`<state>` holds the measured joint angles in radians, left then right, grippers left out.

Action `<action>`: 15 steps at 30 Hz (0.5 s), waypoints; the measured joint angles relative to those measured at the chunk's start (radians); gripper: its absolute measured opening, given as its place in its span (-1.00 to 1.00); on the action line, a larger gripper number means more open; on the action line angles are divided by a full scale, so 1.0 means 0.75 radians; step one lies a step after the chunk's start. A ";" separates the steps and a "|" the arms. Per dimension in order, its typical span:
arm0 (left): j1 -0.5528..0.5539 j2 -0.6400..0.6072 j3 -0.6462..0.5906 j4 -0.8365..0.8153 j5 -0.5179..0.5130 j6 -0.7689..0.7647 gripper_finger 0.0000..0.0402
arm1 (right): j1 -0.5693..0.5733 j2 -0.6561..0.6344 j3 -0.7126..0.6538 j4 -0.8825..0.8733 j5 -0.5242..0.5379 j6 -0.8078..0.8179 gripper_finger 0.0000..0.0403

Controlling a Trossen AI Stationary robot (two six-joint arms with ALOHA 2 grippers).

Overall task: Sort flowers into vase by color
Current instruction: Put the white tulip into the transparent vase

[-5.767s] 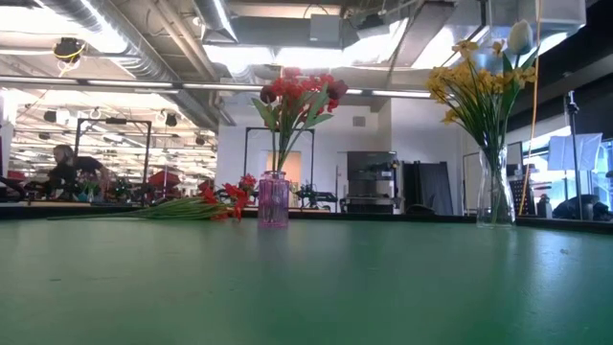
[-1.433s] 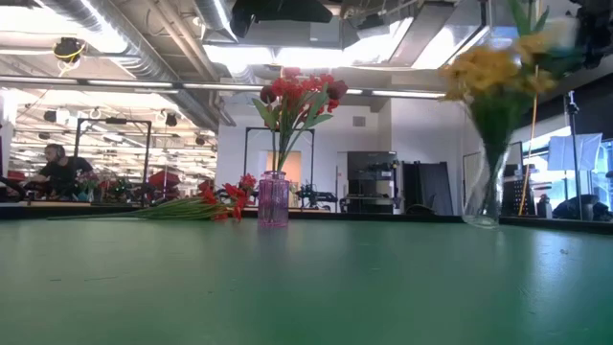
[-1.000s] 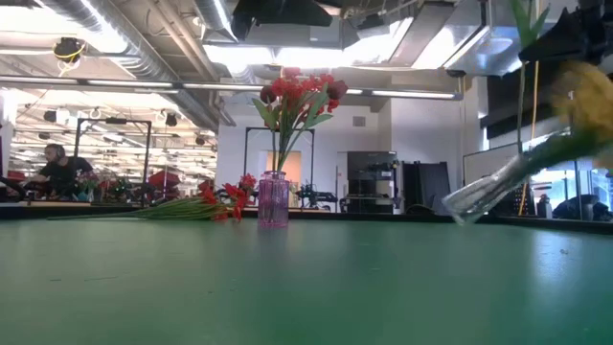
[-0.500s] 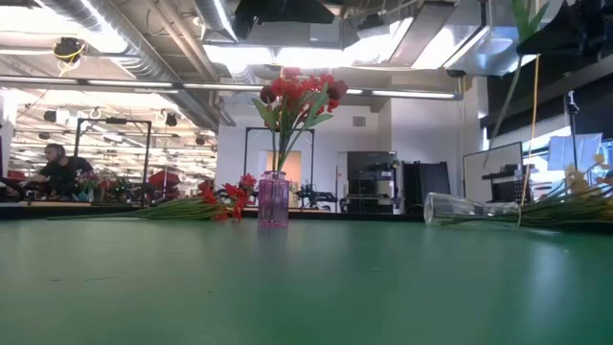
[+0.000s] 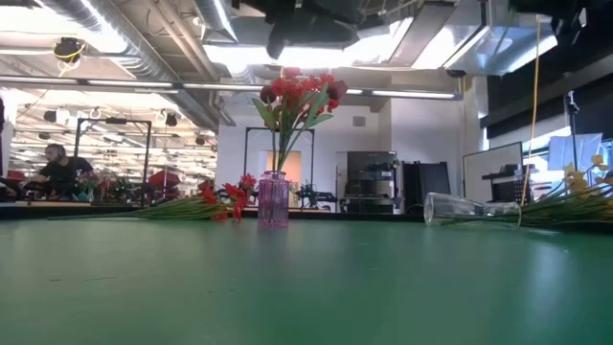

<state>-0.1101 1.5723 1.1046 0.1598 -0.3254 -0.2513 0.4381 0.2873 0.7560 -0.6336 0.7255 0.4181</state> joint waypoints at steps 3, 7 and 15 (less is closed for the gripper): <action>0.020 0.000 0.000 0.041 0.082 0.000 -0.34 | 0.000 0.048 -0.048 0.005 -0.091 0.121 -1.00; 0.037 0.000 0.000 -0.002 0.113 0.025 -0.34 | 0.000 0.126 -0.120 0.005 -0.230 0.320 -1.00; 0.045 0.000 0.000 -0.063 0.109 0.031 -0.34 | 0.000 0.353 -0.280 0.066 -0.401 0.643 -1.00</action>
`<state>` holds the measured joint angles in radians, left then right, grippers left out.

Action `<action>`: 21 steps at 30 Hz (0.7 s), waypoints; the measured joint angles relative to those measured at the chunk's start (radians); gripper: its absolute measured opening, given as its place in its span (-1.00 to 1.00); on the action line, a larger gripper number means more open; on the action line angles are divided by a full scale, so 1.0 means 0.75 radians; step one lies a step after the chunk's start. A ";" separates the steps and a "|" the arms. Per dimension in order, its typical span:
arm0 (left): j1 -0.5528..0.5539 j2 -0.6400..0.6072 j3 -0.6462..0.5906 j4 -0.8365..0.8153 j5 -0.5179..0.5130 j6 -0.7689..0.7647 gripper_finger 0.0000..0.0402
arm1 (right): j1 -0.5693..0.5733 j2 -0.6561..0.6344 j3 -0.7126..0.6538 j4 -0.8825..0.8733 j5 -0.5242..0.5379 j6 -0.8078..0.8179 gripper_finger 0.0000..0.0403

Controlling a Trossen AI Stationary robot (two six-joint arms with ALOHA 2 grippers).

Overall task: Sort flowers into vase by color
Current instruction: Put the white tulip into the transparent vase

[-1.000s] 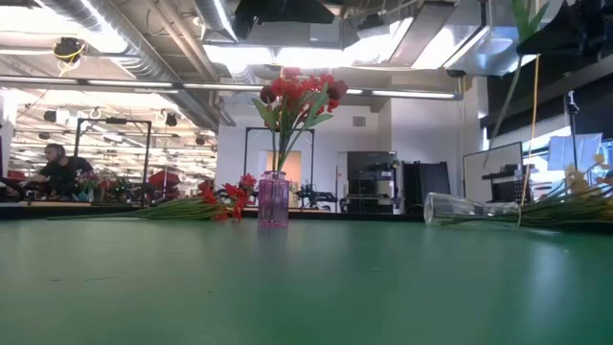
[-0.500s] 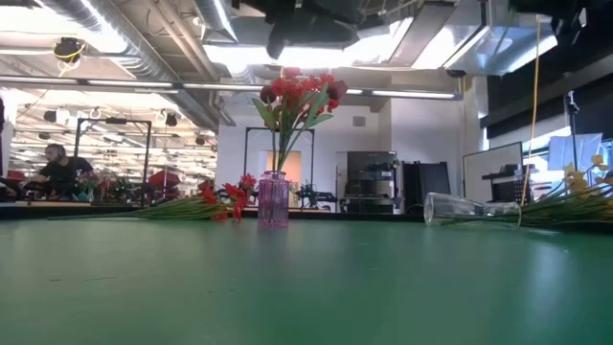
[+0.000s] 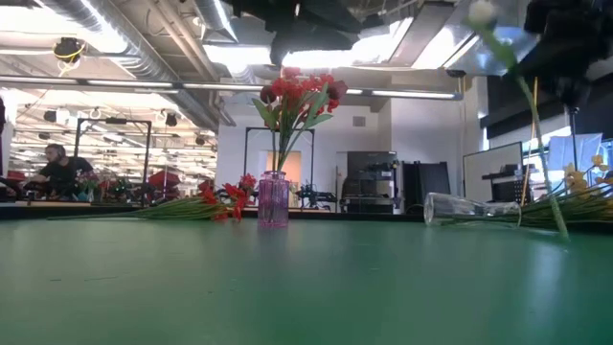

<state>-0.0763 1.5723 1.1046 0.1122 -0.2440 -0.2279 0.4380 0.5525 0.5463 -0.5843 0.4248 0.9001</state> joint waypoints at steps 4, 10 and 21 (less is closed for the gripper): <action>-0.001 0.000 0.000 -0.001 0.000 -0.003 -0.34 | 0.000 0.172 -0.080 0.217 -0.089 0.051 -1.00; -0.004 0.000 0.000 -0.023 -0.001 -0.008 -0.34 | 0.000 0.423 -0.100 0.446 -0.161 0.052 -0.95; -0.024 0.000 0.000 -0.128 -0.004 -0.046 -0.34 | -0.138 0.694 -0.100 0.504 -0.261 -0.034 -0.45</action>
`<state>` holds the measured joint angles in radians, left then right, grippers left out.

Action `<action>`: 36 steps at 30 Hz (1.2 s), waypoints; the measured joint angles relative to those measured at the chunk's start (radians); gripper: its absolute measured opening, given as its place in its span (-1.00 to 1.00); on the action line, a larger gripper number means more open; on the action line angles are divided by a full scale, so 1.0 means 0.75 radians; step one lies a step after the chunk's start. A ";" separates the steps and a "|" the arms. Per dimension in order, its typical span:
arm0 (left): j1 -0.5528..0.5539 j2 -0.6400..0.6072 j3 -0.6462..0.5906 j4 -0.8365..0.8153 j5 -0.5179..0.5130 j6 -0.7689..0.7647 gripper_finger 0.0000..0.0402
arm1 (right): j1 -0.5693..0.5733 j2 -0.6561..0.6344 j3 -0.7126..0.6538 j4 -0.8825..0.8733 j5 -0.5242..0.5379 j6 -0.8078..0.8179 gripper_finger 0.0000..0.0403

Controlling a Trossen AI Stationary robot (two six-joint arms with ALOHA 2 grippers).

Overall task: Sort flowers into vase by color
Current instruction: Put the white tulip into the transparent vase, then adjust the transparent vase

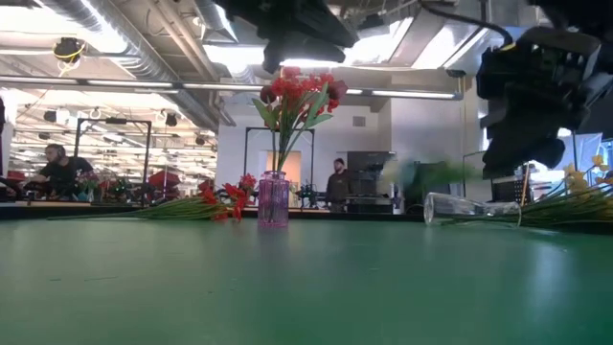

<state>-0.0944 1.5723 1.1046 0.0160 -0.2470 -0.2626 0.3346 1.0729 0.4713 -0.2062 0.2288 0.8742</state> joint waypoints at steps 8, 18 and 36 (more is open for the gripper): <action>-0.019 0.000 0.000 -0.042 -0.003 0.000 -0.34 | -0.039 0.002 0.011 0.132 -0.171 -0.117 -0.02; -0.058 0.000 0.000 -0.035 -0.003 0.004 -0.34 | -0.050 -0.002 0.363 -0.596 0.175 -0.525 0.09; -0.117 0.000 0.000 -0.032 -0.007 0.014 -0.34 | -0.937 0.122 0.493 -0.863 -0.022 -1.151 0.07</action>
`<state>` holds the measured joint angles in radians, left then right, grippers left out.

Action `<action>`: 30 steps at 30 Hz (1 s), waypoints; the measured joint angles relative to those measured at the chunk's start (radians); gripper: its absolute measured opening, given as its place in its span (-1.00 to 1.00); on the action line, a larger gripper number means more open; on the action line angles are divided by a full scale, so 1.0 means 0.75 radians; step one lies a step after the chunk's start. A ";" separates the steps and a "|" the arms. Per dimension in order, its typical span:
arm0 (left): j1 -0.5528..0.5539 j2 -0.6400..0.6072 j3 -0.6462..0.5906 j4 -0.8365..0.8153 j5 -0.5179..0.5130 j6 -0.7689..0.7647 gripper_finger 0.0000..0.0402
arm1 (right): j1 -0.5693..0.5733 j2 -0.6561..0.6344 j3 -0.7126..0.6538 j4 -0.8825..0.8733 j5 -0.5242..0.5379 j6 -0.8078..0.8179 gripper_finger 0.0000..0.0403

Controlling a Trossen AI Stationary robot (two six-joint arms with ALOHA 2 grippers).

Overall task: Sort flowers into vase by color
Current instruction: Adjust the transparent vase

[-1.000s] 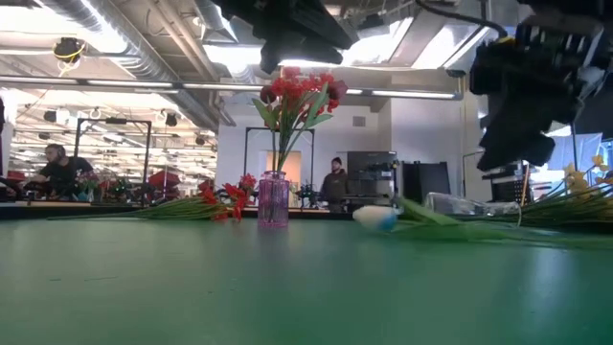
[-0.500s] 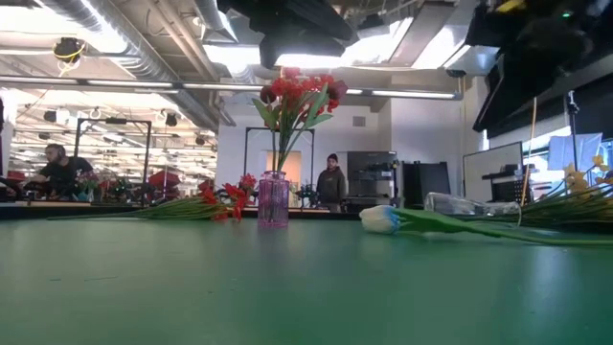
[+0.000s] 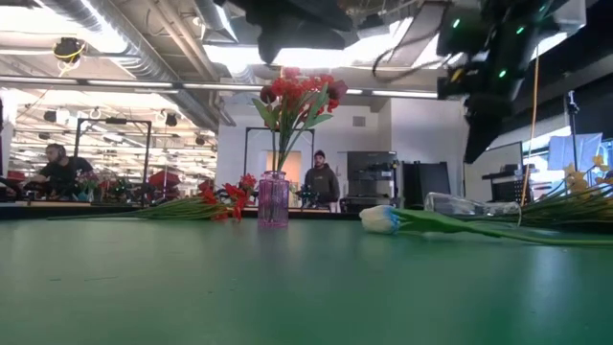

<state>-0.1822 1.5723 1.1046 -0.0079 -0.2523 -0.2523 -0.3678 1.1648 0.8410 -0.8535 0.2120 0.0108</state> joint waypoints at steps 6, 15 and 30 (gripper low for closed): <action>-0.022 0.000 0.000 -0.013 -0.004 0.000 -0.34 | -0.161 0.183 -0.001 0.066 -0.064 -0.161 0.07; -0.059 0.000 0.000 -0.071 -0.030 -0.002 -0.34 | -0.245 0.363 -0.001 0.053 0.005 -0.306 0.07; -0.068 0.000 0.000 -0.082 -0.035 -0.011 -0.34 | -0.330 0.582 -0.001 0.103 0.005 -0.322 0.05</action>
<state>-0.2329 1.5723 1.1046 -0.0694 -0.2789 -0.2604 -0.6155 1.6012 0.8402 -0.7765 0.2157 -0.2310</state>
